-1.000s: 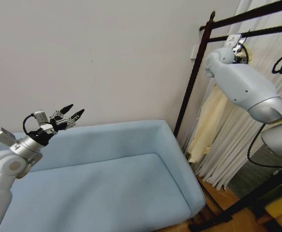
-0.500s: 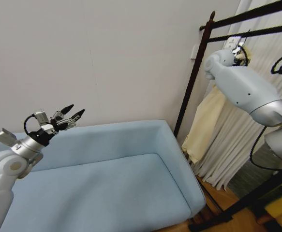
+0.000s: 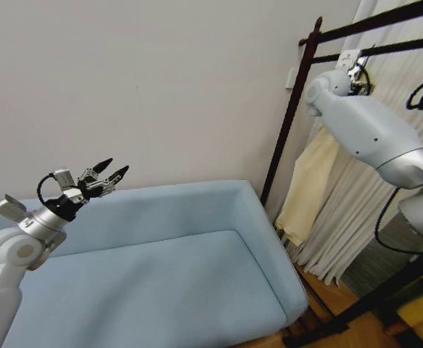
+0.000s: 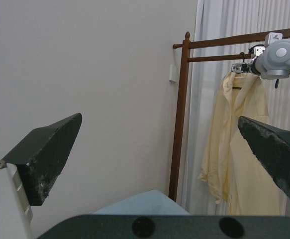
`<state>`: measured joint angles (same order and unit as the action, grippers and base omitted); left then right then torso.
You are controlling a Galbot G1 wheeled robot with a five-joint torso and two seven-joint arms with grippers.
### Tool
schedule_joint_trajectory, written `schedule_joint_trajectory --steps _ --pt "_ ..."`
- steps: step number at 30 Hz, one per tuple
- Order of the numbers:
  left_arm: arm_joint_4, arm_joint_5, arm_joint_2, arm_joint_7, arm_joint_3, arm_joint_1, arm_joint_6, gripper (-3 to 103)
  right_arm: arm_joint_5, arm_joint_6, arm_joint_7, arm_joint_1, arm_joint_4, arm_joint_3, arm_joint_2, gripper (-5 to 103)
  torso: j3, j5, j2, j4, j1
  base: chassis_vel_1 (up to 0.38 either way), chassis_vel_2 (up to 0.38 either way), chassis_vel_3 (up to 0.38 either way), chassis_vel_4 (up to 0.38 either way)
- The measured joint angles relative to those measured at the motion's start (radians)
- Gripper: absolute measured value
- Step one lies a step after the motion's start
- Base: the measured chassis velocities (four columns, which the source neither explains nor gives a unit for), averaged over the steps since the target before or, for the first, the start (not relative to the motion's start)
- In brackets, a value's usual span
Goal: Pick up the clothes from the sofa and hang them on the clothes hanger.
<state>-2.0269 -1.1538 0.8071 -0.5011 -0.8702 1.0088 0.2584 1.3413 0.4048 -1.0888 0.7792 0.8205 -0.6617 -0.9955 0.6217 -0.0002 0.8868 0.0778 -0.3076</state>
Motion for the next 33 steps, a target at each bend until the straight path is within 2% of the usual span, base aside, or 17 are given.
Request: schedule_joint_trajectory --steps 12,18,23,26,28,31,32,33 --pt "0.006 0.0 0.005 -0.005 0.0 -0.001 0.001 100 -0.018 0.028 0.001 0.047 -0.025 -0.014 -0.025 100 0.0 0.0001 0.0 0.0 0.0 0.0 0.0 0.0 0.0" --pt "0.01 -0.001 0.012 -0.005 -0.003 -0.003 0.001 100 -0.01 0.04 -0.039 0.06 0.033 -0.03 -0.009 100 0.0 0.0001 0.0 0.0 0.0 0.0 0.0 0.0 0.0" --pt "0.01 0.009 0.029 -0.008 -0.003 0.0 0.001 100 0.013 0.046 -0.057 0.062 0.159 -0.062 0.046 100 0.0 0.0003 0.0 0.0 0.0 0.0 0.0 0.0 0.0" --pt "0.007 0.027 0.049 -0.01 0.001 0.011 0.001 100 0.073 0.046 -0.032 0.063 0.318 -0.078 0.111 100 0.0 0.0003 0.0 0.0003 0.0 0.0 0.0 0.0 0.0" --pt "0.005 0.031 0.053 -0.01 0.001 0.014 0.001 100 0.088 0.046 -0.026 0.061 0.353 -0.078 0.124 100 0.0 0.0001 0.0 0.0003 0.0 0.0 0.0 0.0 0.0" --pt "-0.005 0.042 0.065 -0.011 -0.004 0.034 0.001 100 0.147 0.043 0.057 0.036 0.501 -0.078 0.199 100 0.0 -0.0002 0.0 -0.0003 0.0 0.0 0.0 0.0 0.0" --pt "-0.005 0.042 0.065 -0.011 -0.004 0.034 0.001 100 0.147 0.043 0.057 0.036 0.501 -0.078 0.199 100 0.0 -0.0002 0.0 -0.0003 0.0 0.0 0.0 0.0 0.0" --pt "-0.006 0.046 0.068 -0.011 -0.007 0.041 0.001 100 0.161 0.041 0.108 0.025 0.543 -0.077 0.225 100 0.0 0.0004 0.0 -0.0002 0.0 0.0 0.0 0.0 0.0"
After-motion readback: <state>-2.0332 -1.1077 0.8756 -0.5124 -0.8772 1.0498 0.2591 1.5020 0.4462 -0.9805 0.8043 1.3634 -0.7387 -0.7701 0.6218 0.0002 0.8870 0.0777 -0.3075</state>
